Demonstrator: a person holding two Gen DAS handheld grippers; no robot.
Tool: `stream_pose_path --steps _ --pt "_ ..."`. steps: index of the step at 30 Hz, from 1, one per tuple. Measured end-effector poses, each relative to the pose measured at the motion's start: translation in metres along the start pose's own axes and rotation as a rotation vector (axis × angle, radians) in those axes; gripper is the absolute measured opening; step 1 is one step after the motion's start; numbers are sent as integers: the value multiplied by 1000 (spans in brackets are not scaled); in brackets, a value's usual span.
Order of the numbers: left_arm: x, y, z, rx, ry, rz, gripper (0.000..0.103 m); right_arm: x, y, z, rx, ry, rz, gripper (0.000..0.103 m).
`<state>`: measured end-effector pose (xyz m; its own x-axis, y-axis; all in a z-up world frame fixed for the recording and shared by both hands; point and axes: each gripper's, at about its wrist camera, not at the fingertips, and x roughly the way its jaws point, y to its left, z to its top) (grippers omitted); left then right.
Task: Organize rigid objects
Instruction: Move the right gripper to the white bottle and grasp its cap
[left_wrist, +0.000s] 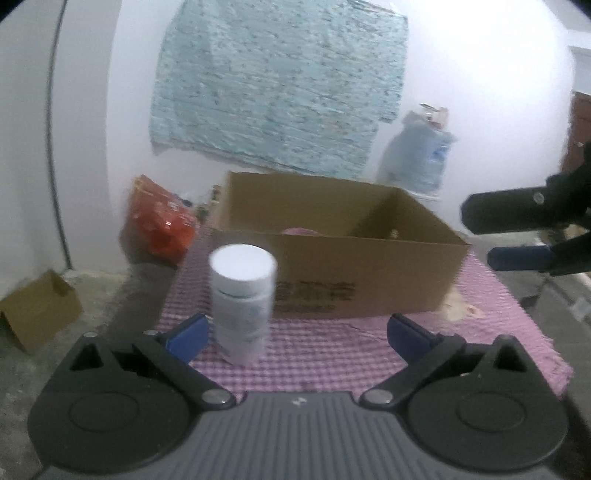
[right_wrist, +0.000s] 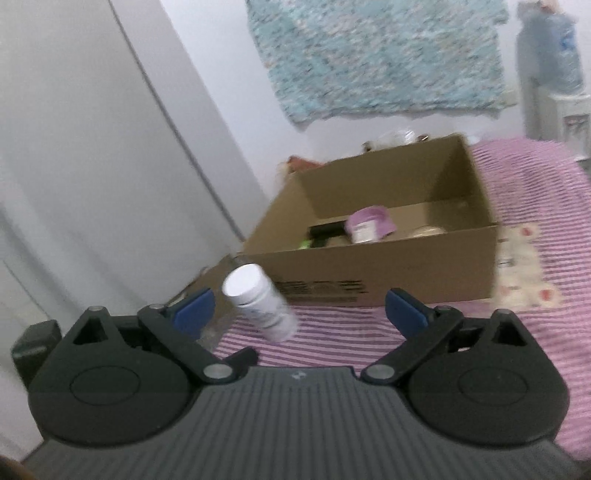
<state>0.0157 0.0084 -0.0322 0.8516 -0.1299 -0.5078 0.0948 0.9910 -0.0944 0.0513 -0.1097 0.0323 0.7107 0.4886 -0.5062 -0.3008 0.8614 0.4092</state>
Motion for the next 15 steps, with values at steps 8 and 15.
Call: stream_pose_path --steps 8,15 --pt "39 18 11 -14 19 51 97 80 25 17 31 106 121 69" --pt "65 27 14 -34 60 59 78 140 30 24 81 174 174 51"
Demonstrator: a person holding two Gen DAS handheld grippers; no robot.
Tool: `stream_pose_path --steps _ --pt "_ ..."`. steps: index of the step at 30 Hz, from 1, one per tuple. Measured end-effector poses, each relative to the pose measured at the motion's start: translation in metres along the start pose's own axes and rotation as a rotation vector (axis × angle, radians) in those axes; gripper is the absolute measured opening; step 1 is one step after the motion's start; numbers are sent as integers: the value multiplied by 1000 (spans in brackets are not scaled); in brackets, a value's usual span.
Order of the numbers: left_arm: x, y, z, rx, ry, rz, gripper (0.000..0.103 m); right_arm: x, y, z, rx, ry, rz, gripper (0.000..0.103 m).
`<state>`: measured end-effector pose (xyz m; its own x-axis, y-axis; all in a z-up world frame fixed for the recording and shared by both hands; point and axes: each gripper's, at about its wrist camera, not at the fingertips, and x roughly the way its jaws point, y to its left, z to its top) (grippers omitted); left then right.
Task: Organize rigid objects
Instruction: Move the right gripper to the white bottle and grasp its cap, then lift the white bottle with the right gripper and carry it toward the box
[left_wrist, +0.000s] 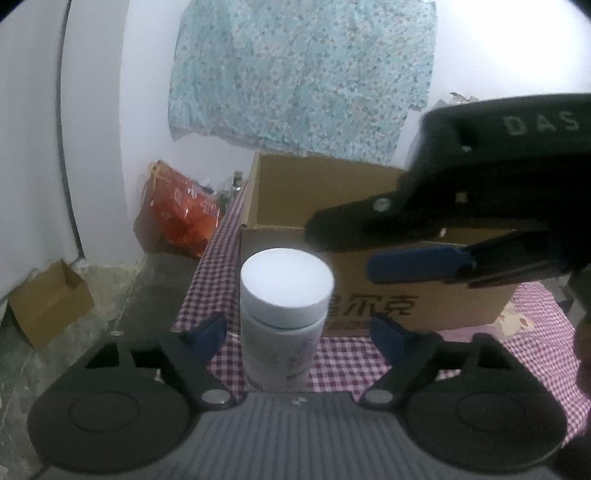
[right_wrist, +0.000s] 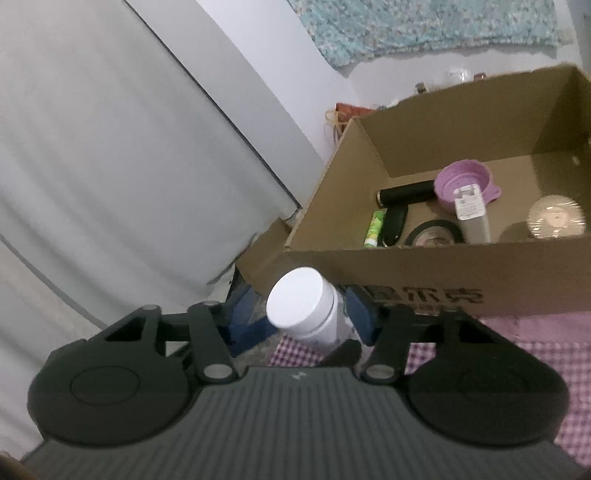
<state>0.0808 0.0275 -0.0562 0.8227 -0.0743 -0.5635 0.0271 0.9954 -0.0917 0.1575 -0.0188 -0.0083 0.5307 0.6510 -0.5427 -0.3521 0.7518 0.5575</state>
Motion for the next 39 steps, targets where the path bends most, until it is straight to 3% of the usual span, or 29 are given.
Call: stream_pose_path --steps 5,11,18,31,39 --pt "9 7 -1 -33 39 31 55 22 -5 1 36 44 18 38" --pt "3 8 1 -51 41 25 54 19 -8 -4 47 50 15 27" --pt "-6 -19 -3 -3 41 -12 54 -9 -19 -14 78 21 -5 26" --pt "-23 -99 -25 155 60 -146 54 -109 -61 -52 209 -91 -78 28" --pt "-13 -121 -39 203 111 -171 54 -124 -86 -69 242 -100 -127 29"
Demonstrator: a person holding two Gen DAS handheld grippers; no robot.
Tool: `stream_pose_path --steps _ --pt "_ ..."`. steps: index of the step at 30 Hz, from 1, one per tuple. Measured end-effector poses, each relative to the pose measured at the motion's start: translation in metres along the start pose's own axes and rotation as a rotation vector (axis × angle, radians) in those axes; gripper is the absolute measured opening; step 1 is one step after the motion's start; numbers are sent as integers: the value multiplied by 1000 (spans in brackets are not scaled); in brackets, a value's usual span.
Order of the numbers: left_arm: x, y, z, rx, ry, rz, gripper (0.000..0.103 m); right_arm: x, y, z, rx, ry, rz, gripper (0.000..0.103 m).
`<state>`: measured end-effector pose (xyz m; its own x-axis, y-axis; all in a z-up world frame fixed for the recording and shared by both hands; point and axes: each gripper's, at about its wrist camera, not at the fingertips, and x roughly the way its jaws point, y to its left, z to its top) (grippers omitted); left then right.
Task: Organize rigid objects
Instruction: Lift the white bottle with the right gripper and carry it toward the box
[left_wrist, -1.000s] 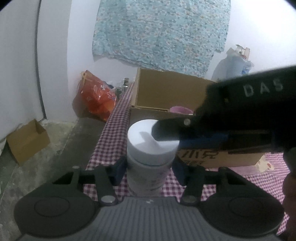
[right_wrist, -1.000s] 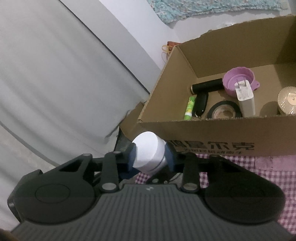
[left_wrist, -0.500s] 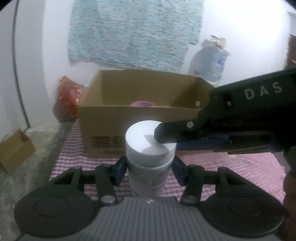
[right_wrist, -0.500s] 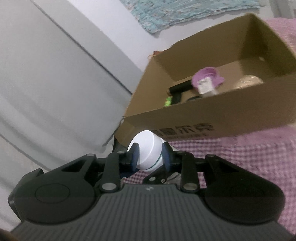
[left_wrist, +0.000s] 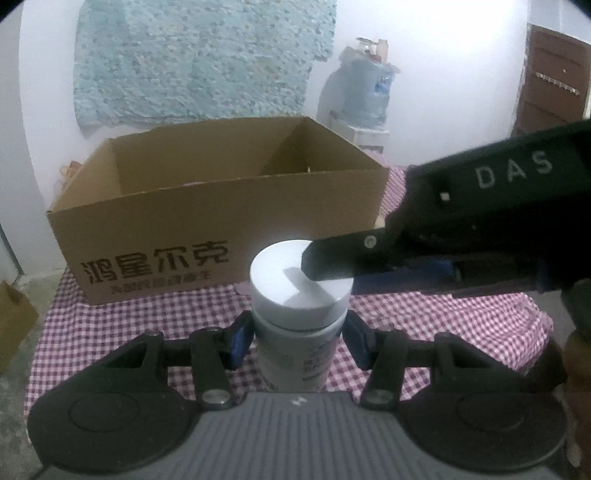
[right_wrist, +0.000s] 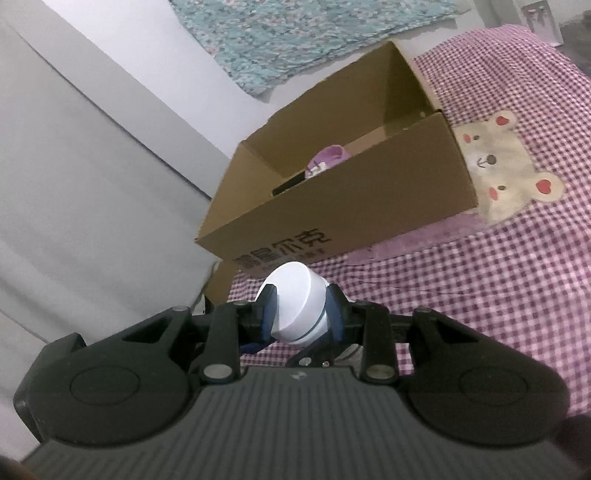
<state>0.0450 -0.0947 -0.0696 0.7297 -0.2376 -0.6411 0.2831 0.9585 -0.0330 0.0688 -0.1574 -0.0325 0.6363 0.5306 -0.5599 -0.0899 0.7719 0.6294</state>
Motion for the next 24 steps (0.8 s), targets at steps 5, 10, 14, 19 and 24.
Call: stream_pose_path --steps 5,10,14,19,24 --pt "2 -2 -1 28 6 11 54 4 -7 2 4 -7 5 30" --pt "6 -1 3 26 21 13 54 6 -5 1 5 -6 5 31" --pt "11 -1 4 26 37 15 54 7 -5 3 8 -4 9 31" --pt "14 -2 6 14 42 17 55 8 -5 3 10 -3 9 32" --pt "15 -1 4 16 37 17 55 8 -5 2 5 -2 9 32"
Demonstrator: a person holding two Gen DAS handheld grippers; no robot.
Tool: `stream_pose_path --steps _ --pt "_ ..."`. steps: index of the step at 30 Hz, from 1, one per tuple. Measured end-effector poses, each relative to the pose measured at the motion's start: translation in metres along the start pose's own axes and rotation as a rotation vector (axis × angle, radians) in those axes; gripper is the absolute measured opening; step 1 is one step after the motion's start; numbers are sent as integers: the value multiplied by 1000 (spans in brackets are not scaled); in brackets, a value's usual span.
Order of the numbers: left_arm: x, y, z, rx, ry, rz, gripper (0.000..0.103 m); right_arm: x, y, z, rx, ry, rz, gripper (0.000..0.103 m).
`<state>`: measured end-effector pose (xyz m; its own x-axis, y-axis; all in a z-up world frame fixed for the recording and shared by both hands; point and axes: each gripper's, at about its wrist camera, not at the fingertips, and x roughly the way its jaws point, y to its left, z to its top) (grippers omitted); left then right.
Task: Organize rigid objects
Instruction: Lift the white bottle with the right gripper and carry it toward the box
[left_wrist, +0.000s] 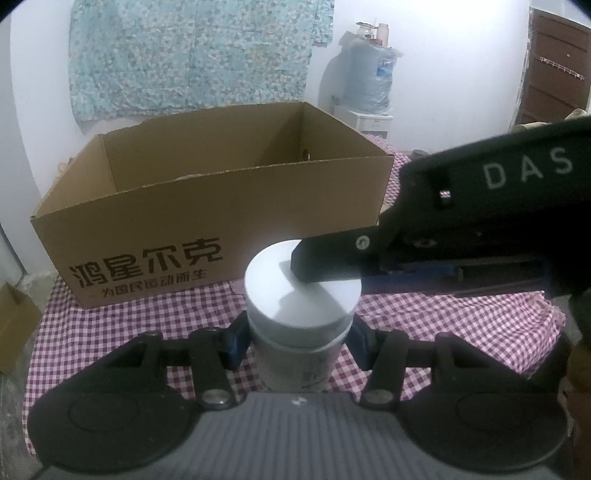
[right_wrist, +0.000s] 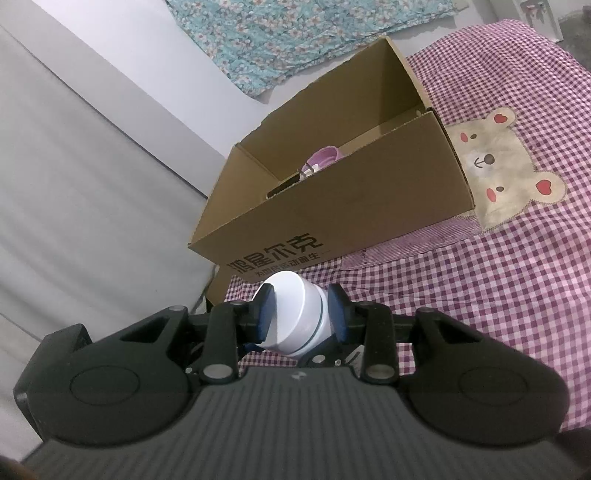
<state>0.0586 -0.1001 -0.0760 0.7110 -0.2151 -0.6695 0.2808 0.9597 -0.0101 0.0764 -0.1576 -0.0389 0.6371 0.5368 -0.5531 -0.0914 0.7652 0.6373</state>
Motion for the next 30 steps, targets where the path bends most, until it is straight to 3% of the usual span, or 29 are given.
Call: stream_pose_path --steps 18,23,30 --pt "0 1 0 4 -5 0 54 0 0 0 -3 0 -3 34" --pt "0 2 0 7 -9 -3 54 3 -2 -1 8 12 1 41" --pt "0 2 -1 7 -11 -4 54 3 -1 -1 3 14 -3 41"
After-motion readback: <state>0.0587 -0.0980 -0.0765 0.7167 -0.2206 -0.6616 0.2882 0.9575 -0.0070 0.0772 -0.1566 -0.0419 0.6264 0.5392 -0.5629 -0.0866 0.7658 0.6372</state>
